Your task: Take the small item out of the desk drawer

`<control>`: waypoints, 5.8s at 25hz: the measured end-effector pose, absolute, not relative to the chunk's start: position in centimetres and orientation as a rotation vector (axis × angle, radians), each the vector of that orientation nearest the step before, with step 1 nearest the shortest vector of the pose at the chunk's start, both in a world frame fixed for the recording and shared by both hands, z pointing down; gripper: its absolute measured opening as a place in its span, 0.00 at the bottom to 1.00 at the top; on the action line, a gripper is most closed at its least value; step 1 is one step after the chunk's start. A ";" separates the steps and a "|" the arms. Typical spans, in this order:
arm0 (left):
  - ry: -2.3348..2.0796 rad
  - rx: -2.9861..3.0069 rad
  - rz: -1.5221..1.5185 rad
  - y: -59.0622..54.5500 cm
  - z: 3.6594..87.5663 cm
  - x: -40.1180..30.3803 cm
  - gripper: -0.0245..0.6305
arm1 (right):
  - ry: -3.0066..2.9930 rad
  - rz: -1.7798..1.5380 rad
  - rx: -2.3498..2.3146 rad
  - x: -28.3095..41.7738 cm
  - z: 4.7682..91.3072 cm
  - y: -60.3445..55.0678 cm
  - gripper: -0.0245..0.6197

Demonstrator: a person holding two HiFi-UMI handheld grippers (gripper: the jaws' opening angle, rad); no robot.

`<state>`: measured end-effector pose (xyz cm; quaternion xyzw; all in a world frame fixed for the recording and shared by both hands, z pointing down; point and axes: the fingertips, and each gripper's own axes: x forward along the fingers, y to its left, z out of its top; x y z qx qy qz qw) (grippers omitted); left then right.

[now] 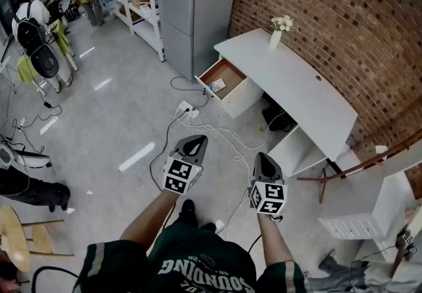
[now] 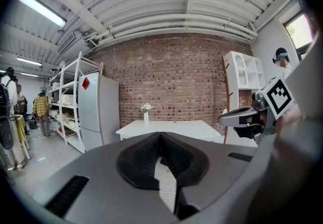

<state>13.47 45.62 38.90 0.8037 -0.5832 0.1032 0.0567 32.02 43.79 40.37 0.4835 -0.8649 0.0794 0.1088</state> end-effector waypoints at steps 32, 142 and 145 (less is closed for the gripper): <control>-1.820 2.394 0.279 48.0 40.5 14.0 0.06 | -2.637 0.206 1.361 33.8 41.7 45.4 0.08; -1.419 2.453 0.452 -10.9 49.8 -6.7 0.06 | -2.475 0.438 1.392 6.6 49.3 -9.1 0.08; -1.342 2.498 0.468 -12.0 49.8 -7.1 0.06 | -2.435 0.439 1.451 5.8 49.3 -9.7 0.08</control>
